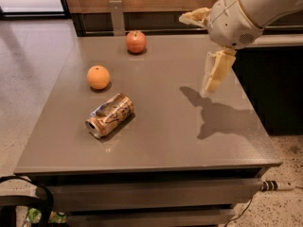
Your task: Place orange can upright
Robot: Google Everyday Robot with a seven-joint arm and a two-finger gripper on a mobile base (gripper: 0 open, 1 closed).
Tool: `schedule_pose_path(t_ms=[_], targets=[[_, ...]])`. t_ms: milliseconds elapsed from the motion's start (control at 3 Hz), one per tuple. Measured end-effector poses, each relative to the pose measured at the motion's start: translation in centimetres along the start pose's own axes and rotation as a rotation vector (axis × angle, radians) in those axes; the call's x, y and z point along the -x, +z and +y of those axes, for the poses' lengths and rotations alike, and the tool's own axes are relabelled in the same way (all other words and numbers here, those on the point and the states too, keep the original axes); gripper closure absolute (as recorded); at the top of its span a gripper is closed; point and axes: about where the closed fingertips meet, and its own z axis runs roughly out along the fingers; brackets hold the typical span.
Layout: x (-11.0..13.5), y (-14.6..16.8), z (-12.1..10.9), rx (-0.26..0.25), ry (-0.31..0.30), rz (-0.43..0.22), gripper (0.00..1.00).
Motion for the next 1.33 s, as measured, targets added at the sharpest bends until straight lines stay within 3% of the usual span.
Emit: schedule_pose_path(t_ms=[333,667,1000,1333], targets=[[2.8,2.9,-0.3,0.027,-0.141,-0.109,0.0],[3.0,2.9,-0.4,0.027,-0.148,-0.105,0.0],[7.0,4.4,-1.3,0.029,-0.274,-0.026,0.0],[10.2,5.9,-1.4,0.029,-0.368,0.008,0.0]])
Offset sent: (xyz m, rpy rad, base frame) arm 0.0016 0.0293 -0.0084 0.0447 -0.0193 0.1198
